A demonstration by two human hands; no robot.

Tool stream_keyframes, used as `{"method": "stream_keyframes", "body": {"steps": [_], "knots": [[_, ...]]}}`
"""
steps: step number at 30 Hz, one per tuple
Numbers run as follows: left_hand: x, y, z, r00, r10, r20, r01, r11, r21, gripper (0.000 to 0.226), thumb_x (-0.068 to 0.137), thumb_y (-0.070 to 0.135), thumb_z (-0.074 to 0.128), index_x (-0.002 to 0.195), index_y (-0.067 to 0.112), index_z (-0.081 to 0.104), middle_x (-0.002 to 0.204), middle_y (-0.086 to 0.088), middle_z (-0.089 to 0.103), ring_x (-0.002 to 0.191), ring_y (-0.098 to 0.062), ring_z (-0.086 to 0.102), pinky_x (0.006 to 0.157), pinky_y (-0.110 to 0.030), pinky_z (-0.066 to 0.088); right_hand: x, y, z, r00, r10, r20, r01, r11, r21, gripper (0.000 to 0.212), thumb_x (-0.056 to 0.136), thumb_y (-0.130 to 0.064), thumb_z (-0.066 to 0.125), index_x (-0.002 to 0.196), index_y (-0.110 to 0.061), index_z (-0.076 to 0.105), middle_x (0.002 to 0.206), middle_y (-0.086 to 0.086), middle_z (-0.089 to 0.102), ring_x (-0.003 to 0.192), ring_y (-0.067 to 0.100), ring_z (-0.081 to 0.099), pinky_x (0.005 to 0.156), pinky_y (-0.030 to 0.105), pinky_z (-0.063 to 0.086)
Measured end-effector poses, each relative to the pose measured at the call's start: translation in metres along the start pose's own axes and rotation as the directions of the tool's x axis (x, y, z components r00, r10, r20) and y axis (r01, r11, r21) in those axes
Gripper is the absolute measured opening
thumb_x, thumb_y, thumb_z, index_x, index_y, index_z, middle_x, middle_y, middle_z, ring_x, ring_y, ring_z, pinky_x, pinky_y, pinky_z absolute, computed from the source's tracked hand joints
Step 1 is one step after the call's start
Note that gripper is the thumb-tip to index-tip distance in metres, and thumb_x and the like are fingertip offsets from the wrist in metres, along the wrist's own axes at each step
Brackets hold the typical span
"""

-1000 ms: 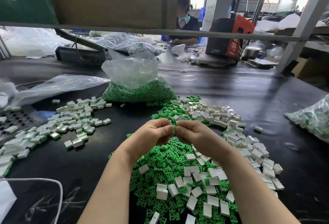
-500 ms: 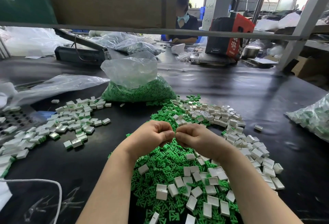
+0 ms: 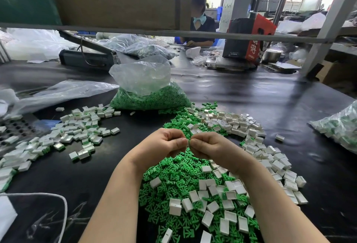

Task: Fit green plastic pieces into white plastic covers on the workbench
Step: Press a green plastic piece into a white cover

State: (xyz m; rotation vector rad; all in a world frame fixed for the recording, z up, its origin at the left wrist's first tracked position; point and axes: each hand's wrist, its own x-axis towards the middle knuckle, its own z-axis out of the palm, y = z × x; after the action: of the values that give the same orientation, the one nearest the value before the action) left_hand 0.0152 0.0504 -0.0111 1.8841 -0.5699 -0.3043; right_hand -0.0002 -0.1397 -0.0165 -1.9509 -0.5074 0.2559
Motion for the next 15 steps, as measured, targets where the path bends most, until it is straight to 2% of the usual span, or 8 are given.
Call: {"method": "stream_keyframes", "body": {"steps": [3, 6, 9, 12, 15], "knots": [[-0.0008, -0.0013, 0.0011, 1.0, 0.01, -0.011, -0.01, 0.997, -0.071, 0.025, 0.097, 0.017, 0.056, 0.073, 0.01, 0.059, 0.068, -0.01, 0.048, 0.062, -0.018, 0.04, 0.056, -0.023, 0.032, -0.002, -0.0005, -0.0003, 1.0, 0.011, -0.014, -0.01, 0.998, 0.062, 0.033, 0.102, -0.015, 0.045, 0.071, -0.013, 0.055, 0.055, -0.009, 0.044, 0.05, 0.004, 0.037, 0.051, 0.013, 0.033], [-0.0001, -0.003, 0.0043, 0.999, -0.032, -0.012, 0.03, 0.988, -0.151, 0.028, 0.098, 0.023, 0.052, 0.073, 0.012, 0.057, 0.062, 0.001, 0.051, 0.056, -0.012, 0.042, 0.054, -0.02, 0.033, -0.0019, -0.0012, -0.0005, 0.999, 0.016, -0.032, -0.013, 0.994, 0.106, 0.033, 0.103, -0.015, 0.044, 0.073, -0.01, 0.057, 0.053, -0.012, 0.047, 0.049, 0.001, 0.04, 0.051, 0.011, 0.034], [0.0004, -0.0044, 0.0063, 0.999, -0.05, -0.001, 0.049, 0.983, -0.178, 0.031, 0.099, 0.029, 0.048, 0.072, 0.013, 0.054, 0.06, 0.0, 0.048, 0.055, -0.012, 0.039, 0.053, -0.023, 0.032, -0.0013, -0.0016, 0.0012, 0.999, 0.033, -0.032, -0.026, 0.984, 0.178, 0.03, 0.103, -0.014, 0.044, 0.076, -0.007, 0.054, 0.056, -0.008, 0.047, 0.05, 0.003, 0.04, 0.051, 0.012, 0.034], [0.0013, -0.0047, 0.0079, 0.999, -0.038, -0.003, 0.037, 0.982, -0.186, 0.033, 0.101, 0.024, 0.045, 0.071, 0.014, 0.052, 0.06, 0.001, 0.047, 0.053, -0.01, 0.04, 0.053, -0.022, 0.031, -0.0014, -0.0021, 0.002, 0.998, 0.053, -0.026, -0.045, 0.969, 0.244, 0.027, 0.103, -0.013, 0.043, 0.079, -0.005, 0.053, 0.062, 0.002, 0.041, 0.052, 0.007, 0.037, 0.05, 0.013, 0.033], [0.0036, -0.0048, 0.0097, 0.998, -0.054, -0.014, 0.05, 0.981, -0.187, 0.031, 0.102, 0.02, 0.044, 0.072, 0.017, 0.053, 0.059, 0.008, 0.049, 0.054, -0.006, 0.041, 0.053, -0.019, 0.031, -0.0019, -0.0031, 0.0017, 0.997, 0.076, -0.013, -0.07, 0.961, 0.267, 0.027, 0.102, -0.012, 0.043, 0.077, -0.006, 0.051, 0.063, 0.002, 0.042, 0.05, 0.005, 0.038, 0.049, 0.014, 0.032]]}}
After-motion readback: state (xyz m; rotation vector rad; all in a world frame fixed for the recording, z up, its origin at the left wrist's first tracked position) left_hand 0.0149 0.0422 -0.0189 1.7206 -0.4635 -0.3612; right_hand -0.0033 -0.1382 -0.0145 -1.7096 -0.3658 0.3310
